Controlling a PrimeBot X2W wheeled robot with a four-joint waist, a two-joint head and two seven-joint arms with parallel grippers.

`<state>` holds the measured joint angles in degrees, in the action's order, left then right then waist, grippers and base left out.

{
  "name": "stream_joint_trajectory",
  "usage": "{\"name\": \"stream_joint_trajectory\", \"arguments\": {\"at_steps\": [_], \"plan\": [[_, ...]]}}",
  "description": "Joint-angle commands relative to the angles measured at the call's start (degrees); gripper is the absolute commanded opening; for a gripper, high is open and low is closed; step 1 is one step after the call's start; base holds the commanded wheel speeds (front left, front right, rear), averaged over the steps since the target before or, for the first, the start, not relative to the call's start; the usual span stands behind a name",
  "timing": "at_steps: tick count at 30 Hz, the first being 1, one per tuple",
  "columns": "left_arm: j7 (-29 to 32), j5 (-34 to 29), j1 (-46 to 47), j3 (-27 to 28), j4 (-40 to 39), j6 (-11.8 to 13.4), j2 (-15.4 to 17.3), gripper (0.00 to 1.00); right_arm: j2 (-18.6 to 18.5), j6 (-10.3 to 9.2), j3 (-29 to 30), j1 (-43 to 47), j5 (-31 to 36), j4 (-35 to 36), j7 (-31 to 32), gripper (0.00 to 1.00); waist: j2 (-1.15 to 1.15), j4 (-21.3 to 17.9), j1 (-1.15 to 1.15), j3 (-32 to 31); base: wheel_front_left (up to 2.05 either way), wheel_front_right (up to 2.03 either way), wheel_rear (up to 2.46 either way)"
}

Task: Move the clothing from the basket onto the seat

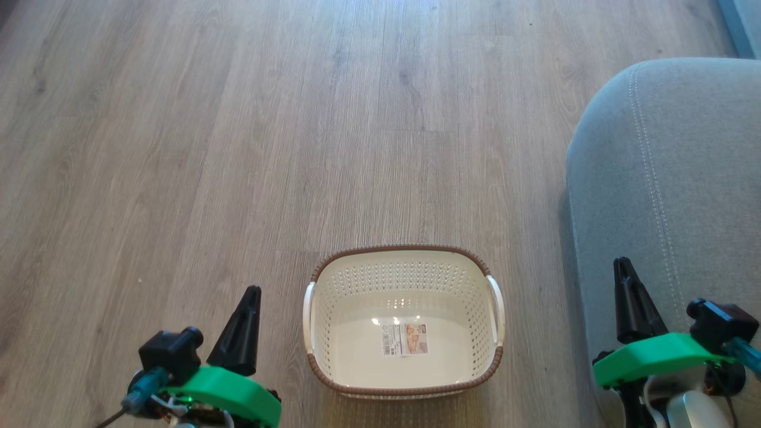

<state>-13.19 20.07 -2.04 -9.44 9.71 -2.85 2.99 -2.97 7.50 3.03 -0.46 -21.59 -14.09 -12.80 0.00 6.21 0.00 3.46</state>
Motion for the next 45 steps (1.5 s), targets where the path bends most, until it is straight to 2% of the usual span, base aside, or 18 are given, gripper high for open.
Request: {"name": "stream_joint_trajectory", "arguments": {"at_steps": [1, 45], "plan": [[0.22, 1.92, 2.61, 0.69, -1.56, -0.41, 0.49, 0.00, -0.04, 0.00, 0.23, -1.97, -1.87, 1.76, 0.54, 0.00, 0.00, -0.10, 0.00, -0.06, 0.00, 0.00, 0.00], [6.38, 30.55, 4.71, 4.89, 0.70, -2.08, 1.49, 0.00, -0.04, 0.00, 1.45, -3.42, -28.53, 1.11, 7.77, 0.00, 0.00, -2.46, 0.00, -1.31, 0.00, 0.00, 0.00]]}}
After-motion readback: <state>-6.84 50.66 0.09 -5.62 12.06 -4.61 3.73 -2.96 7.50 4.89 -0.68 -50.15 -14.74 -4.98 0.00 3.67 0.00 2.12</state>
